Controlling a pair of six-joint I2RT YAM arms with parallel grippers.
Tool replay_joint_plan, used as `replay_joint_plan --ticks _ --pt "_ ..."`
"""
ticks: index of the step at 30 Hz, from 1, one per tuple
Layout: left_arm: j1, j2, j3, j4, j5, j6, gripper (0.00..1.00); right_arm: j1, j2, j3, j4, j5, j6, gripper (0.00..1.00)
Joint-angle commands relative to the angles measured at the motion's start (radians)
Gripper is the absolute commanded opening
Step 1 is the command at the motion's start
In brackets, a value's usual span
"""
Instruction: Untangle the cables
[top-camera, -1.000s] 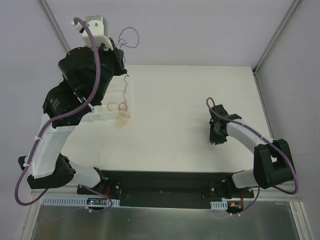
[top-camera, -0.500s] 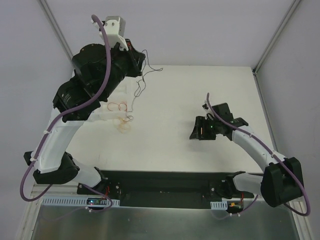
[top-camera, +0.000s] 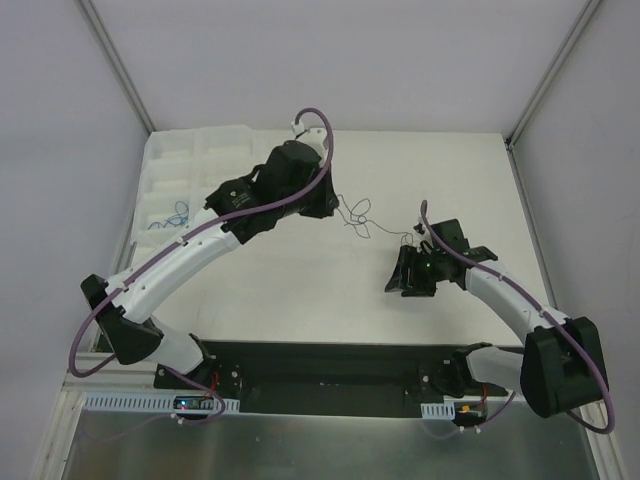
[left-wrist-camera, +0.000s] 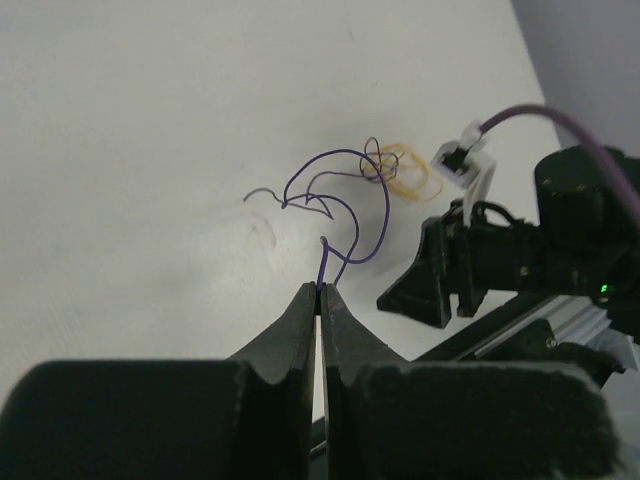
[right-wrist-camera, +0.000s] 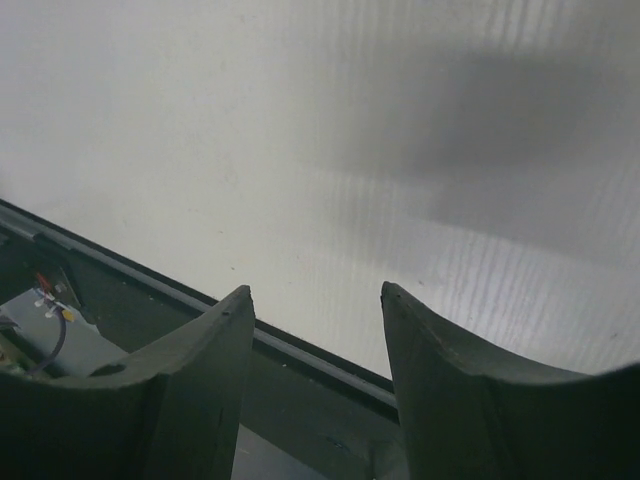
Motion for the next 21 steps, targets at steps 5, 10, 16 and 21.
replay_joint_plan --ticks 5,10,16,21 --pt "0.014 -0.046 -0.197 0.029 0.16 -0.052 0.0 -0.1 0.049 0.055 -0.153 0.183 0.008 0.56" --pt "0.013 -0.058 -0.248 0.027 0.189 -0.054 0.0 -0.218 0.098 0.153 -0.253 0.215 -0.027 0.56" --pt "0.014 -0.02 -0.218 0.021 0.266 -0.049 0.0 -0.259 0.227 0.303 -0.284 0.27 -0.012 0.55" --pt "0.016 -0.032 -0.216 0.017 0.301 -0.063 0.0 -0.259 0.363 0.391 -0.282 0.365 -0.007 0.52"
